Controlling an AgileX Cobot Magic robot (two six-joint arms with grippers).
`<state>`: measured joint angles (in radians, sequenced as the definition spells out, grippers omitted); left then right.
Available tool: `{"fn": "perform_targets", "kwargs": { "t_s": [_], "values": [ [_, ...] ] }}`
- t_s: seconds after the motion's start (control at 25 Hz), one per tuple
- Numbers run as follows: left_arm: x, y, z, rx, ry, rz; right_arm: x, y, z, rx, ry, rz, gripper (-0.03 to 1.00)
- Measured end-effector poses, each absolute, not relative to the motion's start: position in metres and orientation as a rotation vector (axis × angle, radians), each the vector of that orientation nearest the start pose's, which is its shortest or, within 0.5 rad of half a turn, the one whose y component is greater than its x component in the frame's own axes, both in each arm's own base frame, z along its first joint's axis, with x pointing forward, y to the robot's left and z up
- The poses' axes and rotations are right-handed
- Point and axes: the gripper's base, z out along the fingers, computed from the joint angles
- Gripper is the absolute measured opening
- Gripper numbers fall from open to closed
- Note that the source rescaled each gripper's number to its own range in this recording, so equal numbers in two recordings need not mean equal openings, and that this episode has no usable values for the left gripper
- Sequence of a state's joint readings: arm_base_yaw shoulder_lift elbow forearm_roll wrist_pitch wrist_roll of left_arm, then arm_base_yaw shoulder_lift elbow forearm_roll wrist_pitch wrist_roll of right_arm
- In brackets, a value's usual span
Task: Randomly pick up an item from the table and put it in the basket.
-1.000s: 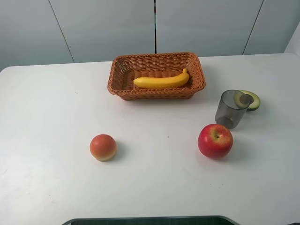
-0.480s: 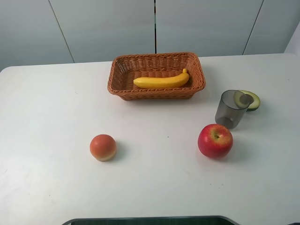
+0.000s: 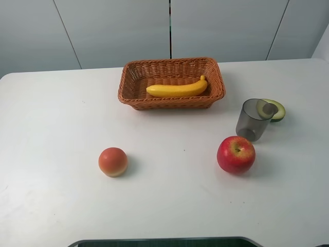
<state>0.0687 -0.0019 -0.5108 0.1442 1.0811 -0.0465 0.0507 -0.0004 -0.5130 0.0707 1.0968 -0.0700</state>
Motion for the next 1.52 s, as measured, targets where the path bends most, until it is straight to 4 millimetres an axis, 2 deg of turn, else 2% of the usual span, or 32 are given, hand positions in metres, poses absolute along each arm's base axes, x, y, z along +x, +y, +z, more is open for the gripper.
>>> {"fn": "perform_targets", "kwargs": {
  "t_s": [1.52],
  "values": [
    [-0.0085, 0.011, 0.2793, -0.127, 2.045, 0.186, -0.008, 0.0055, 0.2781, -0.012, 2.066, 0.064, 1.0]
  ]
}}
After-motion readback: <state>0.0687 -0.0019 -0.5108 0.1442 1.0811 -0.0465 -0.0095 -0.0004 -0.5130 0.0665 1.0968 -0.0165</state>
